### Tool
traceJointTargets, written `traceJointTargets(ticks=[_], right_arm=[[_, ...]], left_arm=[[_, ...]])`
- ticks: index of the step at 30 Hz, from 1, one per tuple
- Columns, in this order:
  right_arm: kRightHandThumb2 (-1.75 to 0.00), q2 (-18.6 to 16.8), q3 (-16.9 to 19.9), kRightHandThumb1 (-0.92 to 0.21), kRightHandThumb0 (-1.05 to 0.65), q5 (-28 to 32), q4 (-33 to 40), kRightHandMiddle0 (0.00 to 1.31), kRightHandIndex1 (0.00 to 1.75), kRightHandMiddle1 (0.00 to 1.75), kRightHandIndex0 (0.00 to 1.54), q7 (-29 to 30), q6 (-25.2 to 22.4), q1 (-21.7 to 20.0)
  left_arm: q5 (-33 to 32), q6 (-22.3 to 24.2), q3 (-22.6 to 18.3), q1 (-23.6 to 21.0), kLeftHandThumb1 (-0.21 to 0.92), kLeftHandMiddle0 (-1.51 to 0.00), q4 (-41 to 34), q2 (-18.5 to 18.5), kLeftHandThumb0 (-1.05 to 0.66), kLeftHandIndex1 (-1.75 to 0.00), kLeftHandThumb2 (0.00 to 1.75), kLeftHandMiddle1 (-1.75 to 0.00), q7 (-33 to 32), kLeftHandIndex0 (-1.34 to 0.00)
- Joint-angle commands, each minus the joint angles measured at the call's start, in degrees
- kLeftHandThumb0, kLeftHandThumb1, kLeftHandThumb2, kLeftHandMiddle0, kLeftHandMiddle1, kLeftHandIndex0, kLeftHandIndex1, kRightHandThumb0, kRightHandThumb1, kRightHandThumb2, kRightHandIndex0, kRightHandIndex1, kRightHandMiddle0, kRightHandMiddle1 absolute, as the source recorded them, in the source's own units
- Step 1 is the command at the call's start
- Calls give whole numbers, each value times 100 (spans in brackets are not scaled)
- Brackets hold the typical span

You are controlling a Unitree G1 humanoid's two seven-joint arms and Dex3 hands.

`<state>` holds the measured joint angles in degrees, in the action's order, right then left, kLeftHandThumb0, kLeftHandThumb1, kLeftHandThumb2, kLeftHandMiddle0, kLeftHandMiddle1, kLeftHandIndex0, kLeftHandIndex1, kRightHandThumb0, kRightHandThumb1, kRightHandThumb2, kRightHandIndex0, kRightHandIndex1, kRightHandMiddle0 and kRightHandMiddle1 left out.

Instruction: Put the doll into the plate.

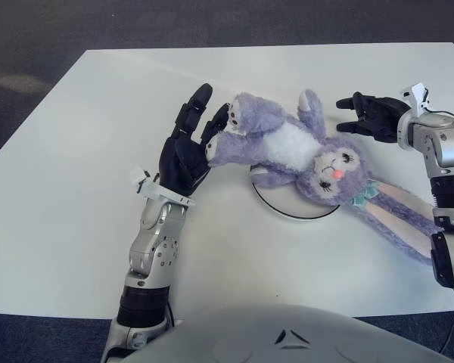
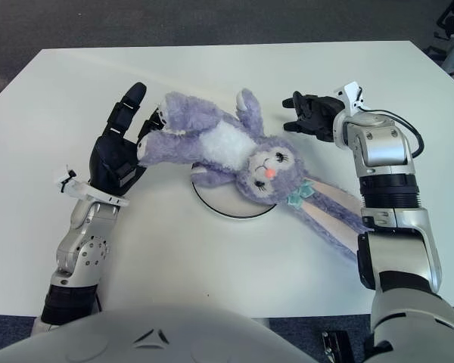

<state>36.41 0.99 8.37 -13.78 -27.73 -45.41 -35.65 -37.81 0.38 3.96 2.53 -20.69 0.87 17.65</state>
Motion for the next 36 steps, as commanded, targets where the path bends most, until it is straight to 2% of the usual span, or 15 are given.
traceJointTargets(ticks=[1, 8, 11, 13, 15, 17, 19, 20, 21, 24, 26, 29, 30, 33, 36], right_arm=[[-89, -140, 108, -92, -72, -8, -45, 0, 65, 84, 20, 94, 69, 195], [-89, -186, 158, -92, -71, -50, -101, 0, 73, 85, 22, 177, 122, 242], [-90, -192, 149, -92, -70, -82, -119, 0, 73, 83, 21, 200, 157, 261], [-91, -203, 169, -92, -70, -88, -104, 0, 73, 82, 20, 228, 200, 298], [-91, -230, 216, -92, -70, -82, -85, 0, 73, 81, 19, 271, 260, 344], [-91, -254, 248, -92, -69, -76, -84, 0, 72, 81, 18, 304, 311, 371], [-92, -305, 304, -92, -69, -67, -81, 0, 72, 84, 19, 359, 441, 449], [-92, -325, 317, -92, -69, -68, -85, 0, 73, 85, 20, 377, 482, 468], [-92, -425, 472, -92, -69, -4, -41, 0, 73, 86, 20, 490, 578, 552], [-90, -614, 789, -92, -67, 119, 98, 0, 80, 108, 27, 710, 788, 760], [-88, -695, 909, -92, -66, 154, 187, 0, 84, 119, 30, 797, 888, 862], [-87, -921, 1176, -92, -64, 259, 429, 1, 91, 132, 34, 1011, 1120, 1082], [-87, -972, 1229, -92, -63, 282, 489, 2, 95, 136, 36, 1060, 1172, 1132], [-87, -1192, 1409, -92, -62, 358, 743, 5, 101, 142, 40, 1243, 1428, 1334], [-86, -1430, 1588, -92, -59, 422, 907, 9, 110, 150, 44, 1448, 1731, 1486]], left_arm=[[-44, 125, -124, -31, 49, 0, -99, -109, -41, -20, 121, -1, 70, 0], [72, 6, -221, -52, 41, -6, -88, -46, -36, -28, 129, -3, 107, 0], [2, -8, -397, -148, 51, -16, -7, -102, -47, -42, 109, -7, 154, 0], [-269, -35, -831, -432, 56, -21, 518, -307, -54, -50, 100, -11, 418, 0], [-429, -173, -1233, -711, 67, -26, 1194, -438, -65, -66, 84, -29, 696, 0], [-452, -294, -1430, -857, 80, -26, 1571, -459, -74, -83, 69, -62, 844, 0], [-198, -513, -1442, -915, 87, -27, 1601, -281, -78, -103, 63, -85, 626, 0], [-124, -581, -1448, -938, 88, -27, 1618, -227, -79, -108, 63, -90, 575, 0], [293, -958, -1445, -1109, 90, -27, 1875, -46, -80, -115, 62, -97, 273, 0], [1217, -1784, -1421, -1582, 91, -34, 2559, 339, -75, -137, 65, -122, -400, -7], [1550, -2079, -1434, -1802, 91, -38, 2879, 429, -71, -147, 68, -131, -704, -11], [2060, -2403, -1570, -2129, 92, -44, 3403, 438, -66, -163, 73, -144, -1292, -18], [2166, -2470, -1603, -2191, 86, -48, 3519, 431, -56, -167, 73, -147, -1404, -22], [2502, -2541, -1688, -2385, 79, -55, 3921, 313, -44, -172, 75, -153, -1752, -27], [2737, -2531, -1790, -2636, 73, -62, 4471, 100, -40, -174, 80, -164, -2017, -31]])
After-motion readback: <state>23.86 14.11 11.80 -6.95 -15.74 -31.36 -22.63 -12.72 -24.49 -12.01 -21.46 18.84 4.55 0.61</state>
